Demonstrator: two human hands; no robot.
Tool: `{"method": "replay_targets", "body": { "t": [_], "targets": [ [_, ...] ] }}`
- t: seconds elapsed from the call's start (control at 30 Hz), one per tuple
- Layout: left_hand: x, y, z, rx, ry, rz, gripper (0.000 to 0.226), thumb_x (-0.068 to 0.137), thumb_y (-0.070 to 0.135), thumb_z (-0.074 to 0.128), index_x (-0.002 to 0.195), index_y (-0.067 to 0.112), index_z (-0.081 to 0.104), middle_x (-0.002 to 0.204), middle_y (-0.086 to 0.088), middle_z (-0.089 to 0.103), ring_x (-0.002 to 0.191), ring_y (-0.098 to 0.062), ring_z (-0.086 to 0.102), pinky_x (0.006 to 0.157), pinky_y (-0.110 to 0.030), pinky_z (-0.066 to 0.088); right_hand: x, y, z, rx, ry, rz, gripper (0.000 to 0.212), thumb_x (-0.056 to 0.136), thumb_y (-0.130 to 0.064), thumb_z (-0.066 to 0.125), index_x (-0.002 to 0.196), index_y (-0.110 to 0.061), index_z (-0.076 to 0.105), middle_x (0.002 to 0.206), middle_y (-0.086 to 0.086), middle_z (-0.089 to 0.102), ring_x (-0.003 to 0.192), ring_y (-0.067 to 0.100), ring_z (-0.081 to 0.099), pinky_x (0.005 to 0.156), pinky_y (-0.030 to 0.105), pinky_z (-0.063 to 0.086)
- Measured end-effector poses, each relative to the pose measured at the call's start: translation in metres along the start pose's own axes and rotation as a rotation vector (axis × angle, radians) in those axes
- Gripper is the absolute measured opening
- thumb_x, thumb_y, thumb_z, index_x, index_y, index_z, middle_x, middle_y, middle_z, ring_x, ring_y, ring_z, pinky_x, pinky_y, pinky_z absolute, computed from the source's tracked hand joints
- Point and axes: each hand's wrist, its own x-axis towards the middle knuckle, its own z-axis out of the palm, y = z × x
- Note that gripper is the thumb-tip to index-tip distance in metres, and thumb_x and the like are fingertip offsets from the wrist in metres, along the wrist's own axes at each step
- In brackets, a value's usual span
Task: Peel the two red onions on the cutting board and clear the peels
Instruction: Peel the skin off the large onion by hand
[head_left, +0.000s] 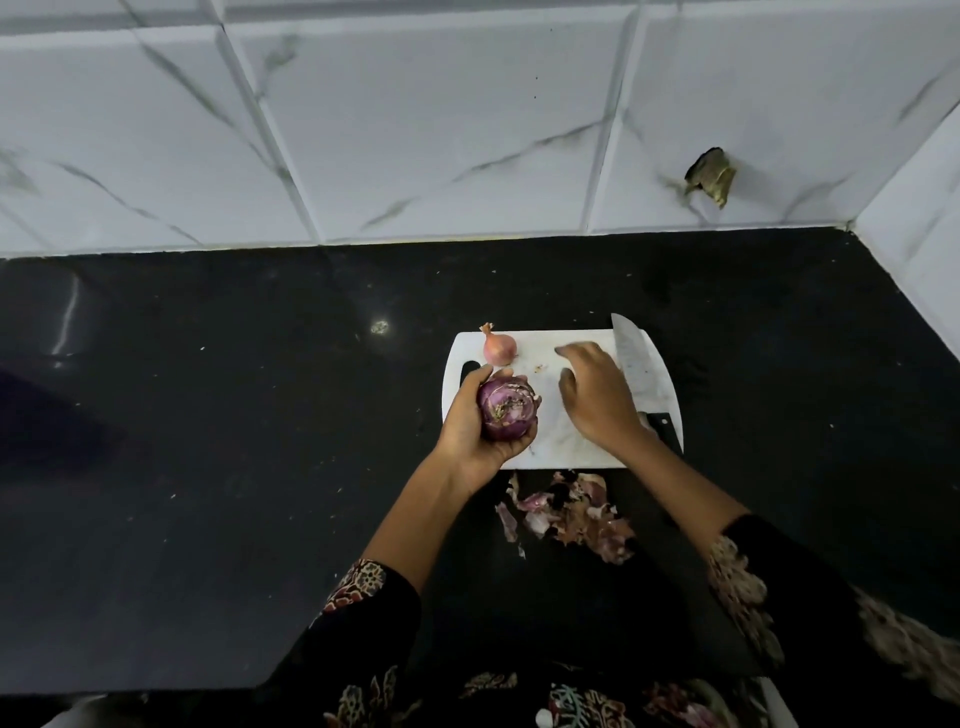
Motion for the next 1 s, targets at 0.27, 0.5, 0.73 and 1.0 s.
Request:
{"method": "replay_targets", "body": {
  "t": [0.27,0.5,0.73,1.0],
  "targets": [
    [0.011,0.013,0.004,0.001,-0.051,-0.007,0.028,0.091,0.034,0.053,0.088,0.008,0.062,0.073,-0.007,0.066,0.072,-0.02,0.061,0.067,-0.031,0.048,-0.016,-0.005,0.027,-0.166,-0.258,-0.211,0.054,0.085,0.008,0.04,0.139,-0.001,0.039,0.146,0.018,0.037,0.137,0.031,0.035,0.112,0.04,0.025],
    [0.017,0.011,0.005,-0.049,-0.057,-0.035,0.025,0.084,0.029,0.053,0.081,0.008,0.066,0.079,-0.008,0.063,0.074,-0.023,0.059,0.065,-0.031,0.047,-0.107,-0.002,0.007,-0.134,-0.138,-0.452,0.038,0.075,-0.014,0.041,0.095,-0.005,0.073,0.1,0.011,0.072,0.094,0.023,0.069,0.078,0.031,0.055],
    [0.011,0.007,0.011,-0.061,-0.129,-0.106,0.027,0.082,0.027,0.047,0.092,0.004,0.057,0.085,-0.014,0.062,0.073,-0.027,0.061,0.057,-0.028,0.051,-0.1,-0.021,-0.029,0.276,0.136,-0.066,0.014,0.081,0.002,0.06,0.086,-0.009,0.067,0.083,-0.005,0.052,0.077,0.003,0.051,0.067,0.018,0.044],
    [0.008,0.006,0.018,0.065,-0.161,-0.051,0.032,0.097,0.038,0.048,0.091,0.01,0.062,0.079,-0.006,0.071,0.06,-0.016,0.066,0.044,-0.018,0.049,-0.072,-0.056,-0.062,0.509,0.294,0.047,0.015,0.086,-0.01,0.065,0.1,-0.011,0.071,0.093,-0.003,0.065,0.09,0.002,0.06,0.07,0.006,0.045]
  ]
}}
